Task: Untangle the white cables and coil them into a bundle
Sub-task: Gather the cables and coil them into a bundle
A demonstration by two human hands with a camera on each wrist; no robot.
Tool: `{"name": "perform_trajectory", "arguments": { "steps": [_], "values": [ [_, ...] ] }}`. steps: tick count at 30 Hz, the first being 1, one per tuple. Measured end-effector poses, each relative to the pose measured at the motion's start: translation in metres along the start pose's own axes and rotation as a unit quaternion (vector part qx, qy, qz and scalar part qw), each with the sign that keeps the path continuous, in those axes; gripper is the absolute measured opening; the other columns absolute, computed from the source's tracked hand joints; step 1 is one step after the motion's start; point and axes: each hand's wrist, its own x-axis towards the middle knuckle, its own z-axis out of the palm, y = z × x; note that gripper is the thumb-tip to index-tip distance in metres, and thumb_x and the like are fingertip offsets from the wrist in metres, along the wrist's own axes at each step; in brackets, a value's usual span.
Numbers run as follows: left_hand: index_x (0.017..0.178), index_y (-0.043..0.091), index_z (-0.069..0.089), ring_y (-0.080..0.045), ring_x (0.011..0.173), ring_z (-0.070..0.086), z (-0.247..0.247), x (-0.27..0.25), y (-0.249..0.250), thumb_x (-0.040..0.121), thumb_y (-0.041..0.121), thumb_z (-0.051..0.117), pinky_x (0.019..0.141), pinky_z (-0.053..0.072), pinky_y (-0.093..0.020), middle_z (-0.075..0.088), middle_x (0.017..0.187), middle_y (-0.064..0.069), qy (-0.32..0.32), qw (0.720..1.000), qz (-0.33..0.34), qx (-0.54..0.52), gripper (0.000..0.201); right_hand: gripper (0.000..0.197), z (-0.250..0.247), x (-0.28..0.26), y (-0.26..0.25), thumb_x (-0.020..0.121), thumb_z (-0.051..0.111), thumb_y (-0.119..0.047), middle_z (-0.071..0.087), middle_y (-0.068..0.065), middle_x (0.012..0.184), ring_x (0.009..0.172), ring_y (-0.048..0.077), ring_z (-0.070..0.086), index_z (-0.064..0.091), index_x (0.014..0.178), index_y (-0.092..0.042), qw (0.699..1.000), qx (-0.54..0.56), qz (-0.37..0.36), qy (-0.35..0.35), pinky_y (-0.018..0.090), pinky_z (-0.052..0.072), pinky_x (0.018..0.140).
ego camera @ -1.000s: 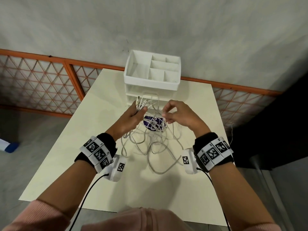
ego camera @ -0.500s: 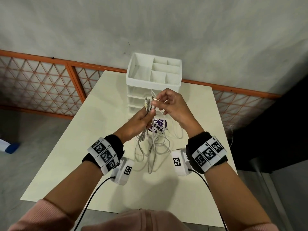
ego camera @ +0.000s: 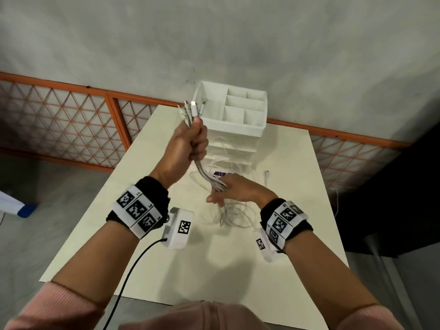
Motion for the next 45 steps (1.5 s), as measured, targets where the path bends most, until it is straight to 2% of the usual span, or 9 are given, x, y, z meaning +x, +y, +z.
{"name": "perform_trajectory", "arguments": {
  "steps": [6,10,13,18,26,30,38,41,45],
  "values": [
    [0.061,0.022,0.041,-0.008,0.04,0.022,-0.033,-0.016,0.012,0.083,0.027,0.07,0.041,0.024,-0.021,0.028,0.047,0.01,0.09,0.97,0.056,0.219,0.037,0.031,-0.015,-0.01,0.034,0.088,0.058,-0.046,0.077,0.001,0.083,0.088,0.009,0.058,0.057,0.063,-0.029,0.979,-0.17,0.089,0.065,0.034,0.026,0.097],
    [0.067,0.021,0.057,-0.007,0.036,0.034,-0.035,-0.024,-0.001,0.058,0.035,0.086,0.041,0.024,-0.015,0.033,0.045,0.01,-0.058,0.862,-0.07,0.498,0.033,0.013,-0.025,-0.019,0.006,0.085,0.066,-0.021,0.073,0.014,0.068,0.051,0.002,0.058,0.072,0.079,-0.011,0.992,-0.011,0.015,0.123,0.023,0.043,0.061],
    [0.052,0.028,0.043,0.005,0.038,0.046,-0.03,-0.026,-0.025,0.073,0.026,0.08,0.043,0.032,-0.012,0.042,0.041,0.014,-0.08,0.832,-0.079,0.543,0.042,0.016,-0.037,-0.021,-0.019,0.085,0.065,-0.017,0.06,0.005,0.045,0.041,0.013,0.059,0.067,0.07,-0.021,0.984,0.029,-0.053,0.17,0.026,0.043,0.055],
    [0.059,0.027,0.044,-0.001,0.042,0.049,-0.045,-0.015,-0.024,0.089,0.024,0.063,0.047,0.035,-0.015,0.049,0.05,0.005,0.007,0.85,0.002,0.527,0.036,0.027,-0.05,-0.02,-0.014,0.08,0.074,-0.029,0.06,0.006,0.052,0.036,0.011,0.051,0.068,0.084,-0.003,0.988,0.053,-0.025,0.146,0.021,0.043,0.042],
    [0.064,0.011,0.044,-0.012,0.045,0.038,-0.051,-0.003,-0.017,0.089,0.023,0.063,0.045,0.027,-0.018,0.04,0.048,0.005,0.147,0.84,0.094,0.514,0.034,0.017,-0.042,-0.016,0.041,0.077,0.075,-0.034,0.064,0.007,0.059,0.058,0.016,0.061,0.066,0.065,-0.025,0.991,0.06,0.039,0.115,0.034,0.047,0.072],
    [0.059,0.013,0.04,-0.016,0.047,0.037,-0.055,0.0,-0.027,0.09,0.024,0.062,0.045,0.027,-0.023,0.04,0.049,0.002,0.19,0.85,0.049,0.488,0.039,0.03,-0.051,-0.019,0.036,0.08,0.072,-0.036,0.045,-0.007,0.036,0.038,0.011,0.045,0.067,0.081,-0.007,0.975,0.114,0.019,0.191,0.036,0.047,0.062],
    [0.057,0.012,0.047,-0.026,0.067,0.046,-0.074,0.002,-0.054,0.083,0.025,0.07,0.051,0.03,-0.029,0.043,0.055,0.0,0.153,0.836,-0.141,0.507,0.037,0.025,-0.058,-0.025,0.024,0.099,0.043,-0.024,0.043,-0.011,0.048,0.045,0.005,0.051,0.053,0.083,-0.007,0.955,0.256,-0.06,0.139,0.018,0.048,0.06],
    [0.086,0.01,0.058,-0.017,0.06,0.045,-0.067,-0.003,-0.064,0.071,0.025,0.082,0.052,0.032,-0.024,0.044,0.06,0.004,0.141,0.863,-0.143,0.463,0.032,0.029,-0.058,-0.021,0.016,0.1,0.041,-0.03,0.033,-0.013,0.047,0.038,0.003,0.031,0.055,0.082,-0.012,0.967,0.212,-0.033,0.139,0.018,0.037,0.046],
    [0.084,0.012,0.046,-0.002,0.043,0.031,-0.043,-0.01,-0.057,0.073,0.019,0.08,0.044,0.03,-0.012,0.037,0.058,0.007,0.221,0.932,0.011,0.286,0.037,0.032,-0.058,-0.01,0.012,0.098,0.043,-0.036,0.041,-0.005,0.06,0.043,0.005,0.037,0.057,0.084,-0.012,0.977,0.037,0.061,0.2,0.021,0.033,0.047]
  ]
}}
